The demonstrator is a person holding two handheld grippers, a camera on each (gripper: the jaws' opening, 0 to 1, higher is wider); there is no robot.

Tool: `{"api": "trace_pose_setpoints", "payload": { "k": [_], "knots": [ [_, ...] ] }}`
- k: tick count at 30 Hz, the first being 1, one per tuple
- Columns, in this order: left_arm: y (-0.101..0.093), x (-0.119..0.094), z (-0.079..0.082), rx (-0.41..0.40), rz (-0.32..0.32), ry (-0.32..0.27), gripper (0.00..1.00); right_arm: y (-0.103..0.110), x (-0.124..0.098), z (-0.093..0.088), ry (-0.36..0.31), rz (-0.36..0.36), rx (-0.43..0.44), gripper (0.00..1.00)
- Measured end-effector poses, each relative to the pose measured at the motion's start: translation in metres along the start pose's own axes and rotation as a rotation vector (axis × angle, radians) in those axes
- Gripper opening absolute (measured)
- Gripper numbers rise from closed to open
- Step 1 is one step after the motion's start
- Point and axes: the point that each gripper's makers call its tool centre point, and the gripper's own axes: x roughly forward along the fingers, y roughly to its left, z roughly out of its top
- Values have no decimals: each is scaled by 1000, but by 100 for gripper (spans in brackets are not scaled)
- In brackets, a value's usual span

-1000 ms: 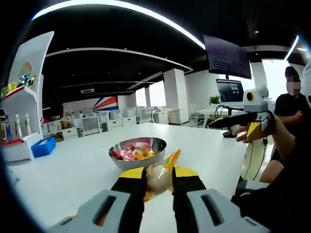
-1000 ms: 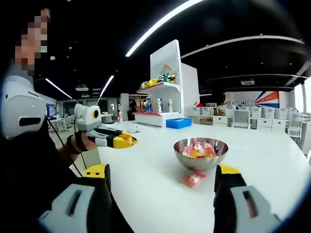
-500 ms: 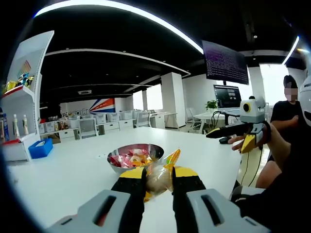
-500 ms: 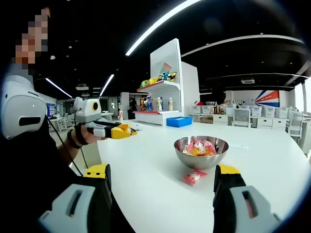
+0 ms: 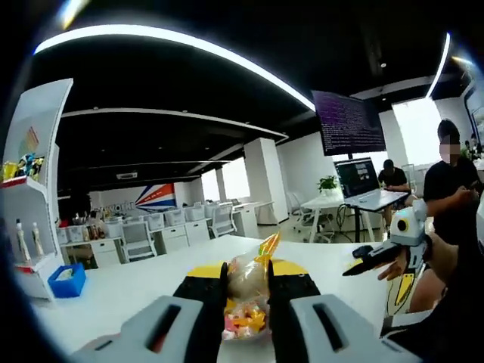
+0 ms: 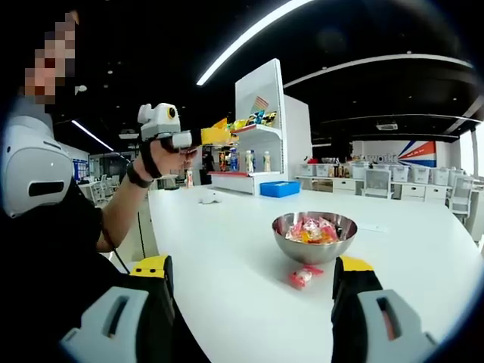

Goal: Pick up the marshmallows scattered on the table and place them into the bowl on the table

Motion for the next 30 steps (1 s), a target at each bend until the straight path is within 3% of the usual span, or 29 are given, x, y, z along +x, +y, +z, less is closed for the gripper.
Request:
{"api": "trace_pose_setpoints", "payload": {
  "k": [3, 6, 10, 15, 19, 25, 30],
  "knots": [
    [10, 21, 6, -6, -6, 2, 19, -1, 1, -1, 2, 1, 4, 82],
    [17, 40, 2, 11, -8, 29, 19, -1, 1, -2, 4, 1, 5, 81],
    [27, 70, -15, -9, -9, 66, 19, -2, 0, -2, 5, 3, 6, 81],
    [40, 93, -53, 23, 9, 157, 19, -5, -1, -3, 7, -6, 6, 82],
    [49, 108, -82, -13, 12, 204, 19, -6, -2, -5, 11, -8, 9, 82],
    [61, 118, -132, -8, 0, 322, 19, -7, -2, -7, 14, -10, 12, 81],
    [63, 120, -157, -3, -23, 391, 19, -7, -1, -7, 15, -10, 12, 81]
  ]
}}
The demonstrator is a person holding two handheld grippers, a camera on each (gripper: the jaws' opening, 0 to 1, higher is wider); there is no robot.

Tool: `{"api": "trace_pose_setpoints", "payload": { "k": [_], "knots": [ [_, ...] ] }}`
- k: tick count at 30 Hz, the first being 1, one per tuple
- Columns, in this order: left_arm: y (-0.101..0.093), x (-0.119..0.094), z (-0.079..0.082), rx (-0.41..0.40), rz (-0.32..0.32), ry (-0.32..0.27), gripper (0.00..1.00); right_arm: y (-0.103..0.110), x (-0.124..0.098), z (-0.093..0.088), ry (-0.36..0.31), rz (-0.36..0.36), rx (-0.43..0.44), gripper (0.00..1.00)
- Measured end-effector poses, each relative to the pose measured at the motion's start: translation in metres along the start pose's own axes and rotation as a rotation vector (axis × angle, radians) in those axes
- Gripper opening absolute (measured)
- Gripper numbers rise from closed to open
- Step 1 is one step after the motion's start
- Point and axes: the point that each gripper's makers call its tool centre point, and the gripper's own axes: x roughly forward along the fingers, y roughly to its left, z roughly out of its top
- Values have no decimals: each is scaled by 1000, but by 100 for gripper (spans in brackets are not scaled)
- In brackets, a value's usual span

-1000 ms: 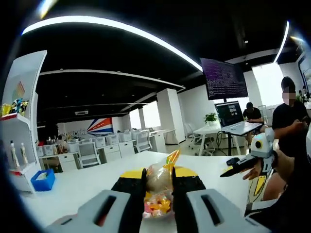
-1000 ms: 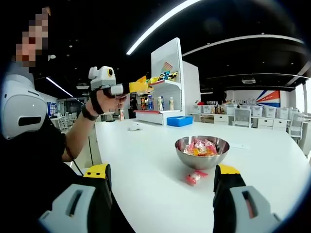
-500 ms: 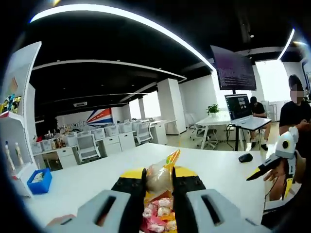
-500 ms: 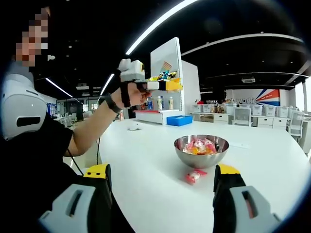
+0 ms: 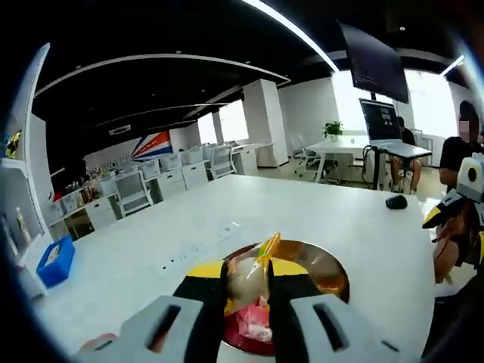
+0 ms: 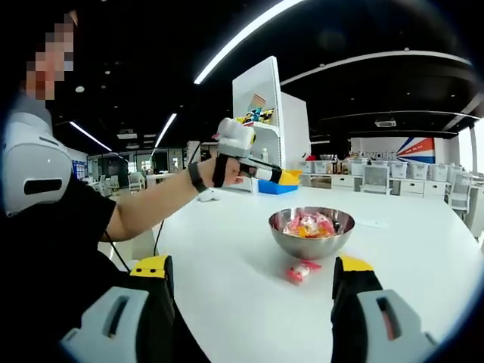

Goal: Pick up the marshmallows scattered on the table and place them into the bowl on the table

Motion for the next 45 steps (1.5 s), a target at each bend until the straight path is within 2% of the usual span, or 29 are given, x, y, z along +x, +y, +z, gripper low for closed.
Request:
{"api": "trace_pose_setpoints", "payload": {
  "k": [4, 8, 12, 15, 26, 35, 45],
  "knots": [
    [-13, 3, -18, 21, -40, 57, 19, 1, 1, 0, 1, 2, -2, 81],
    [-22, 11, -25, 61, -46, 88, 19, 1, 1, 0, 4, 4, -2, 81],
    [-15, 13, -36, 147, -2, 145, 19, 0, -1, 0, 6, 6, -4, 81],
    [-20, 14, -40, 156, -10, 157, 19, -2, -3, -1, 4, 2, -5, 81],
    [-20, 23, -41, 168, -61, 148, 20, -3, -3, -5, 13, 0, -2, 81],
    [-15, 24, -46, 182, -37, 149, 20, -4, -4, -5, 13, -4, -2, 81],
    [-18, 24, -39, 184, -46, 113, 20, -3, -3, -5, 15, -3, 0, 81]
  ]
}}
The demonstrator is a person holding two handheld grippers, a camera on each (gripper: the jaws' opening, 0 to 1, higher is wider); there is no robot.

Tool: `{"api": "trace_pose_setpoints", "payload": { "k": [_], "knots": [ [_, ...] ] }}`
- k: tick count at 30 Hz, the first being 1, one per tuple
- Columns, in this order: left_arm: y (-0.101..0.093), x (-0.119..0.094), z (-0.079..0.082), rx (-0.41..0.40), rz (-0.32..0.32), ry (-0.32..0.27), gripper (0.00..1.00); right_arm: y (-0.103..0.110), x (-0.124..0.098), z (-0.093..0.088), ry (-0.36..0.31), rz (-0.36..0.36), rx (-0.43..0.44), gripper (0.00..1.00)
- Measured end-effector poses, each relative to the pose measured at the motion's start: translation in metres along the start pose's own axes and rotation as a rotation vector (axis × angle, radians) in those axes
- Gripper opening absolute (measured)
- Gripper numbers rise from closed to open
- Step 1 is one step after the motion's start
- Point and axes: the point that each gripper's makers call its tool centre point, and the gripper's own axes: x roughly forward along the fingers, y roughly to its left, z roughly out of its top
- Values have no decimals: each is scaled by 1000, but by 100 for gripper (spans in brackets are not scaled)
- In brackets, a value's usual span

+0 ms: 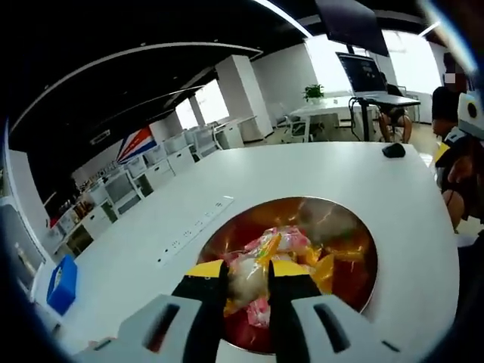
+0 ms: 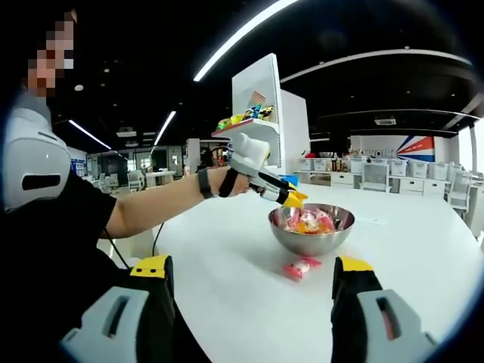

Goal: Pick up the marshmallows scattered on the table and place them into the bowl on the table

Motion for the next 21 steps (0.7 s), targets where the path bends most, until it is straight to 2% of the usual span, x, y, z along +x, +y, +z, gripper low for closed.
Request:
{"api": "trace_pose_setpoints", "payload": {
  "k": [7, 14, 18, 20, 21],
  "knots": [
    [-6, -2, 3, 17, -15, -10, 20, 0, 0, 0, -1, 1, -3, 81],
    [-4, -2, 6, 12, -19, -25, 22, 0, 0, 0, 1, 0, -1, 81],
    [-3, -1, 10, -15, -16, -47, 31, 0, 0, 1, -6, 1, 2, 81],
    [1, 0, 15, -38, 0, -75, 42, 0, 1, 1, -3, 1, -1, 81],
    [2, 2, 18, -73, 4, -98, 52, 1, 1, 0, -2, 2, -1, 81]
  ]
}}
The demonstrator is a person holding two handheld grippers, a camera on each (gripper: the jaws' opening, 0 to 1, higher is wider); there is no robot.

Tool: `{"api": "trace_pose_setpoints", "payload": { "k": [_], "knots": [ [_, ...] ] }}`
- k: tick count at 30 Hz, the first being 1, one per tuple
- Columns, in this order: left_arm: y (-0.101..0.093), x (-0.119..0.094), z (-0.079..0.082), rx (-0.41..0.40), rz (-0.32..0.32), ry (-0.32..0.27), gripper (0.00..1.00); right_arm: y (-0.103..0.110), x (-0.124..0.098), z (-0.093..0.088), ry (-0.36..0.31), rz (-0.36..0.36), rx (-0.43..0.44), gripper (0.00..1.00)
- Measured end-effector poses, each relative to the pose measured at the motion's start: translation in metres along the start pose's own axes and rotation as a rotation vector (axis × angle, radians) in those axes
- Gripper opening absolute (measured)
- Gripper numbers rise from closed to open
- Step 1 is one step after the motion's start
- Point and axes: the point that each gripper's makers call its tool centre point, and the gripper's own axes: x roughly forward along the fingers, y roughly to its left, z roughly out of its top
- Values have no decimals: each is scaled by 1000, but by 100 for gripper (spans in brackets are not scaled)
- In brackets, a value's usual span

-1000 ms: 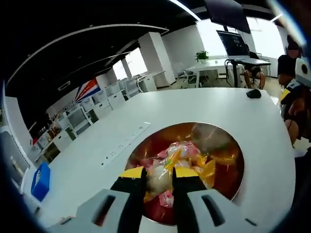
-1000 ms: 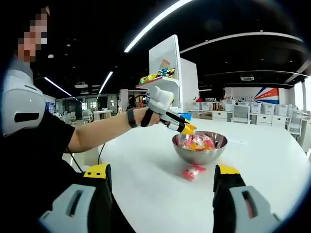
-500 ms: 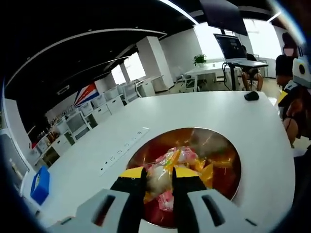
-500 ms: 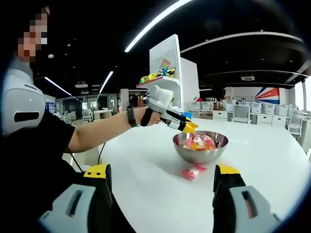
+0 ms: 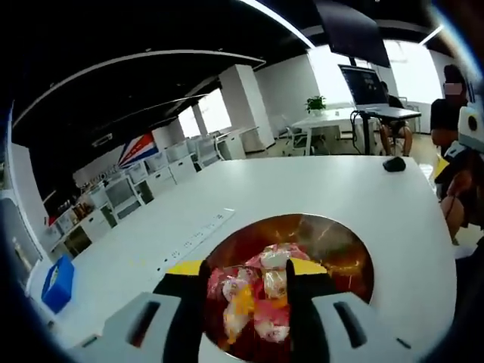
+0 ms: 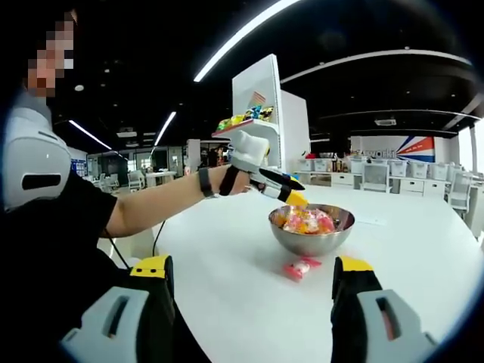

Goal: Pick up the marshmallows scattered on the table and place them into the bowl on the table

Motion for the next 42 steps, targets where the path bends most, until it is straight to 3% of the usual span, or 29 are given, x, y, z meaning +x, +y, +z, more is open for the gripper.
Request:
{"api": "trace_pose_setpoints", "payload": {
  "k": [2, 3, 4, 16, 24, 28, 32, 42],
  "knots": [
    [-5, 1, 7, -26, -28, -39, 83, 0, 0, 0, 1, 1, 2, 81],
    [-7, 1, 9, -28, -42, -48, 92, 0, 0, 0, 1, 0, 2, 81],
    [-9, 1, 9, -33, -48, -50, 95, 0, 0, 0, 1, -1, 1, 81],
    [-17, 0, 8, -68, -77, -33, 95, 1, 0, 1, 1, -1, -2, 81],
    [-31, -11, 6, -68, -124, -27, 95, 0, 0, 1, 0, -2, -1, 81],
    [-46, -28, 2, -46, -136, -16, 95, 0, 0, 1, 1, -2, -2, 81],
    [-50, -46, 1, -31, -147, -24, 95, -2, -1, 1, 1, -7, -2, 81],
    [-64, -113, -9, 21, -137, -48, 95, 1, 1, 3, 0, -4, -7, 81]
  ]
}}
